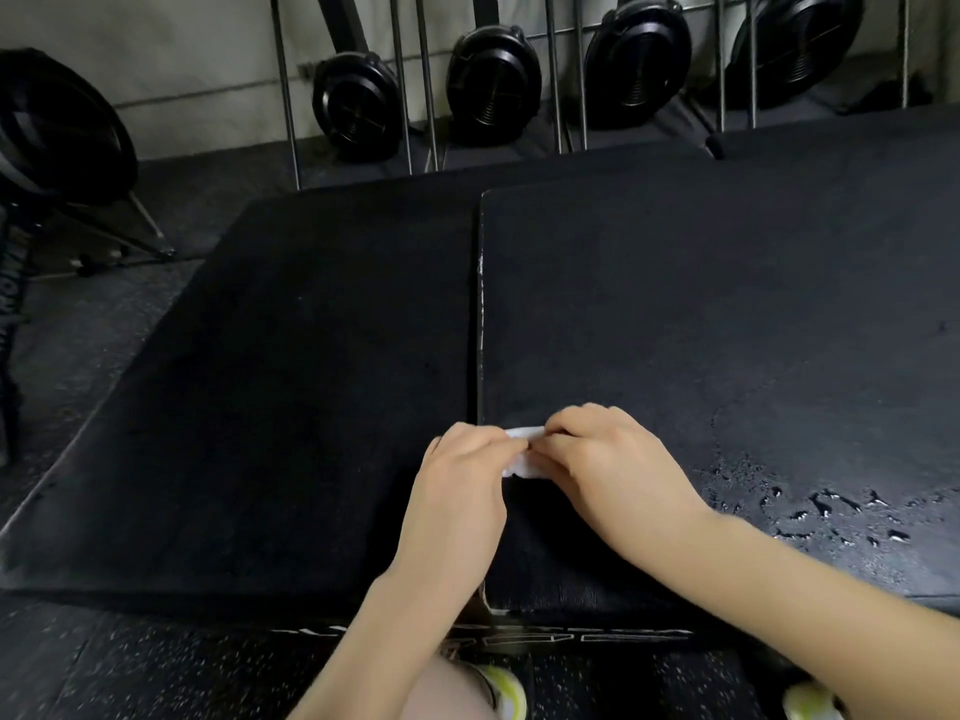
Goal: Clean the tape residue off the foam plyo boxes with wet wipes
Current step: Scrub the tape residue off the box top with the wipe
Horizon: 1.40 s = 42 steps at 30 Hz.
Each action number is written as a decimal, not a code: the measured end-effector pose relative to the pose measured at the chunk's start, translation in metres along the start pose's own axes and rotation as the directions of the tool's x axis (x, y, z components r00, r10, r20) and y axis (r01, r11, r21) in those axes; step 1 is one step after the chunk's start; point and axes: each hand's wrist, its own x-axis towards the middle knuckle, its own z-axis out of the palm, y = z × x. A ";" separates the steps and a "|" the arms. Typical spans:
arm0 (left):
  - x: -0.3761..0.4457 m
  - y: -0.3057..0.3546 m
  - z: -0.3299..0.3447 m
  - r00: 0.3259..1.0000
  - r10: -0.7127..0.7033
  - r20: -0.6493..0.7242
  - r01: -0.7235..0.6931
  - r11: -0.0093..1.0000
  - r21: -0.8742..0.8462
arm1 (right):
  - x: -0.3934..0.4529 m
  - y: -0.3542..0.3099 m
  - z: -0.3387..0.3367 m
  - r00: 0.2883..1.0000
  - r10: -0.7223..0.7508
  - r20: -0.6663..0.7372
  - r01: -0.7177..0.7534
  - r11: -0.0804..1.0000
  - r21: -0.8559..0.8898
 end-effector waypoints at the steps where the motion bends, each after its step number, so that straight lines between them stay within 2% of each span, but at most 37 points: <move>1: 0.010 -0.003 0.002 1.000 -0.012 0.001 0.012 1.000 -0.014 | 0.010 0.005 0.002 1.000 0.001 -0.015 -0.001 1.000 0.021; 4: 0.043 -0.010 0.007 0.998 -0.043 0.038 0.044 0.999 -0.027 | 0.039 0.021 0.011 1.000 0.012 -0.028 -0.011 0.999 0.042; 8: 0.064 -0.017 0.011 0.993 -0.063 0.096 0.056 0.996 0.076 | 0.056 0.031 0.017 0.996 0.092 0.000 -0.092 0.995 0.039; 11: 0.058 -0.016 0.008 0.997 -0.046 0.069 0.036 0.990 0.137 | 0.047 0.027 0.015 0.997 0.065 -0.038 -0.064 0.998 0.030; 17: 0.017 -0.004 -0.001 0.999 -0.014 0.049 0.008 0.990 0.139 | 0.010 0.015 0.004 1.000 -0.013 -0.003 0.012 1.000 -0.008; 23: 0.049 -0.018 0.012 1.000 0.008 0.019 -0.010 0.993 0.119 | 0.040 0.031 0.006 0.998 -0.061 0.013 0.062 0.997 -0.036; 25: 0.073 -0.025 0.018 1.000 0.005 0.017 -0.007 0.992 0.129 | 0.063 0.043 0.010 0.998 -0.012 0.065 0.017 0.997 -0.080; 29: 0.111 -0.036 0.025 0.998 -0.048 0.046 0.041 0.989 0.144 | 0.099 0.050 0.016 0.969 0.176 0.173 -0.164 0.983 -0.081; 31: 0.113 -0.037 0.025 0.998 -0.065 0.021 0.062 0.992 0.114 | 0.103 0.048 0.017 0.962 0.205 0.179 -0.188 0.976 -0.107; 35: 0.087 -0.032 0.021 0.999 -0.045 -0.007 0.046 0.995 0.090 | 0.081 0.037 0.015 0.980 0.114 0.160 -0.090 0.984 -0.155; 38: 0.065 -0.027 0.017 1.000 -0.013 0.022 0.011 0.992 0.125 | 0.061 0.037 0.014 0.998 0.009 0.068 0.004 0.984 -0.179; 42: 0.069 -0.032 0.018 0.999 0.011 0.052 -0.019 0.989 0.145 | 0.060 0.042 0.018 1.000 -0.018 0.007 0.019 0.995 -0.103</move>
